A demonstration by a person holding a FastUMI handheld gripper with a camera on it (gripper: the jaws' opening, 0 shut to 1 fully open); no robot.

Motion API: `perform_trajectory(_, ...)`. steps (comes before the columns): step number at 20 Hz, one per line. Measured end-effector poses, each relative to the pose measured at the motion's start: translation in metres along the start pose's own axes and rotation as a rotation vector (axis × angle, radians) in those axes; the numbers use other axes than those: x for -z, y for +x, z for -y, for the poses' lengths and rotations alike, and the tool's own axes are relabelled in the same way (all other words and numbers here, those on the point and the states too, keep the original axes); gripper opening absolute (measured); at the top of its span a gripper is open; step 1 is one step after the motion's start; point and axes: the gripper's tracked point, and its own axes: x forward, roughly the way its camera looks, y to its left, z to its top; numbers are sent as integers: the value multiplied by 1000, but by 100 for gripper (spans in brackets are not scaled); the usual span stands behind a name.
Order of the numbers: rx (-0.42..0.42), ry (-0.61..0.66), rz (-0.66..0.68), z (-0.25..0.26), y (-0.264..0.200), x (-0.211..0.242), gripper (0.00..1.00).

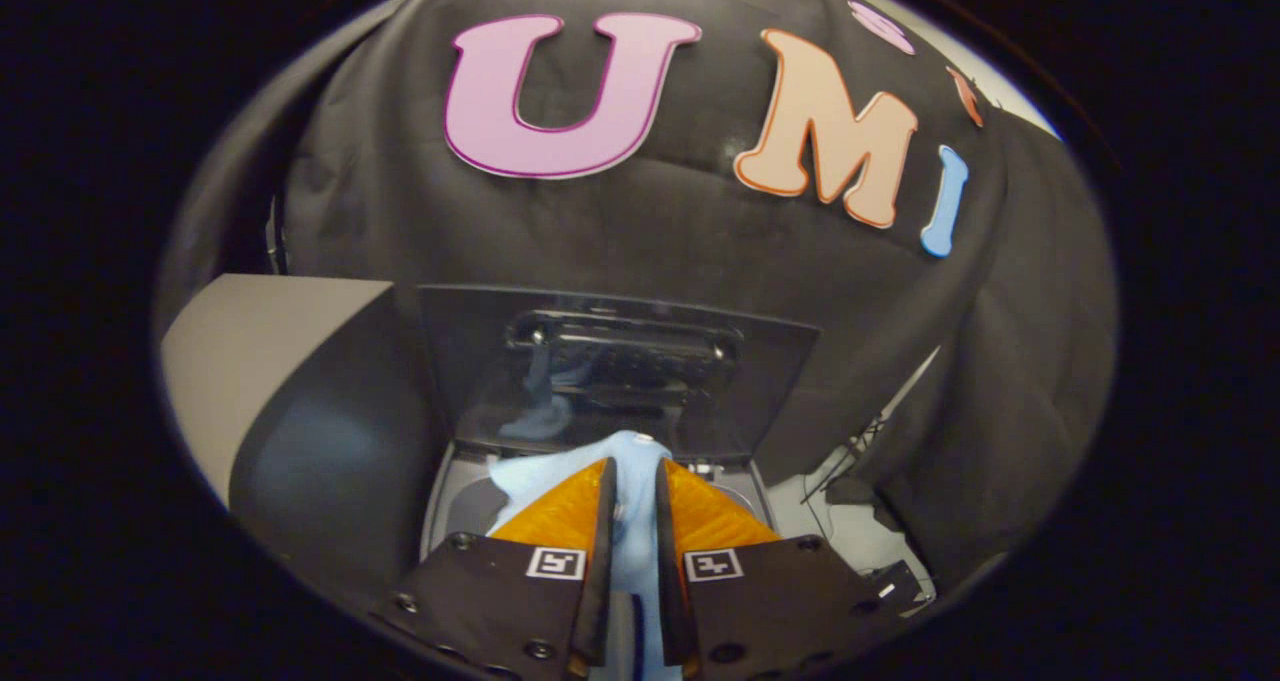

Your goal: Put the clothes into the washing machine and then close the washing machine lid.

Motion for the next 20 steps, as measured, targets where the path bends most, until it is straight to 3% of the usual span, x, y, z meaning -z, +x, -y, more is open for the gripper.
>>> perform_trajectory(2, 12, 19, 4, 11, 3, 3, 26)
perform_trajectory(12, -36, 81, 20, 26, -19, 37, 26)
perform_trajectory(20, -74, 145, 207, 43, -61, 57, 26)
